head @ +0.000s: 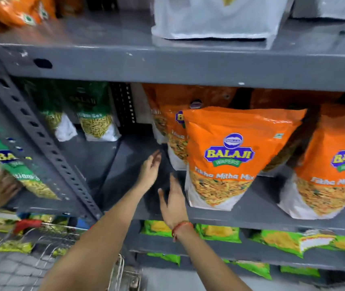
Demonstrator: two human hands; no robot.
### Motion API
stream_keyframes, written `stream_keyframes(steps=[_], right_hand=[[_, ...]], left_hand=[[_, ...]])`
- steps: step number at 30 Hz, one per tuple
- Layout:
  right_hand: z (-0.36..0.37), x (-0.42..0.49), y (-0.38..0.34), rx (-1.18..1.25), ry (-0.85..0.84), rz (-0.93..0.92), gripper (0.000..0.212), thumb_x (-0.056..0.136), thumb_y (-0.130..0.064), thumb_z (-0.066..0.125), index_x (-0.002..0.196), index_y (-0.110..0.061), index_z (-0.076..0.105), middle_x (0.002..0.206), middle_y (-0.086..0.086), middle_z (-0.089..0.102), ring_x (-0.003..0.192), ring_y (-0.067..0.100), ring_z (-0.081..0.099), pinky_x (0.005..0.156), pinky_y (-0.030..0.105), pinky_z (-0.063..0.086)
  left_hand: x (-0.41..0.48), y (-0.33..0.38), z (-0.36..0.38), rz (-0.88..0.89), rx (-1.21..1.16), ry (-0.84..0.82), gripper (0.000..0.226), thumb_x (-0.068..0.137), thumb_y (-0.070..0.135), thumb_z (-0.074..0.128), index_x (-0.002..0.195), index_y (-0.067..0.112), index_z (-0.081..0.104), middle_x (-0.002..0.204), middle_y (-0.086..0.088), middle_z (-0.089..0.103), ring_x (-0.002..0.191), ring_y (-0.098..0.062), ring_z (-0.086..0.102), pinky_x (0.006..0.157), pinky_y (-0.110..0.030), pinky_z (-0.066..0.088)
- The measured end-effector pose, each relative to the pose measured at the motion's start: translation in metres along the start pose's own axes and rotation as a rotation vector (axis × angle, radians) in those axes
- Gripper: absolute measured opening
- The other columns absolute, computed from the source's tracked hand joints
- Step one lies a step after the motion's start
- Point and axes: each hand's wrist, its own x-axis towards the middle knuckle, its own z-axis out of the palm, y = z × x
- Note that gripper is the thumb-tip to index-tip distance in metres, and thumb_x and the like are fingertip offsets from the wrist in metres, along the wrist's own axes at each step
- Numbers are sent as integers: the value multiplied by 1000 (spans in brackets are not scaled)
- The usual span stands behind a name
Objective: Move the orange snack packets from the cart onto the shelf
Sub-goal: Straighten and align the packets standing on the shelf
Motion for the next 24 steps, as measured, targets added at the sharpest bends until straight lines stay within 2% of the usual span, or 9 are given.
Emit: stream_keyframes(steps=[3,5,7,10,12,14,19,22,24], right_hand=[[10,18,4,-7,92,55,61,96,-19,45,145,-3,11,157,12,11,146,19,9,118,25,6],[15,23,6,-31,120,79,63,96,-20,44,145,-3,9,158,13,7,146,20,6,118,25,4],[16,24,7,-41,136,87,63,96,-21,44,146,-3,9,158,12,8,146,19,6,119,26,4],[17,24,5,-48,184,89,63,96,-21,46,145,-3,12,157,12,11,146,20,8,120,30,8],[17,25,5,-67,222,85,63,95,-19,47,145,-2,14,157,14,13,146,22,9,120,34,10],[19,26,3,-87,249,78,62,95,-19,46,145,-2,13,157,15,12,146,22,9,120,33,9],[29,24,4,-166,172,38,60,96,-26,42,146,-8,13,157,9,17,145,19,15,117,27,13],[31,23,2,-167,150,38,60,96,-29,41,146,-11,15,156,6,22,144,19,21,115,27,19],[29,23,-1,-140,144,38,59,96,-29,42,146,-11,15,156,6,22,144,18,21,115,25,18]], left_hand=[[24,2,11,10,-184,-95,34,98,16,37,129,11,49,133,-1,51,123,-11,45,104,-22,35],[33,3,17,17,-250,-114,26,97,12,40,117,12,55,121,-2,55,112,-11,51,90,-7,40],[34,3,20,19,-288,-89,16,94,7,43,102,12,56,107,-4,58,96,-4,56,77,-1,41],[31,3,18,42,-283,-76,19,95,10,44,85,23,55,90,5,59,80,9,58,73,-5,43],[26,4,18,53,-257,-59,16,96,12,43,88,21,54,91,2,60,85,1,57,77,-10,44],[20,1,17,62,-225,-10,12,97,13,41,99,9,52,98,-5,58,91,-11,55,80,-20,42],[18,-15,-6,91,-148,126,13,97,15,40,100,6,49,94,-4,55,89,-17,51,70,-18,36],[23,-23,-21,64,-132,81,8,97,17,40,95,14,47,94,-6,55,90,-20,51,83,-35,43],[25,-20,-26,9,-155,36,7,97,19,41,97,16,47,101,-8,56,99,-23,54,97,-46,44]])
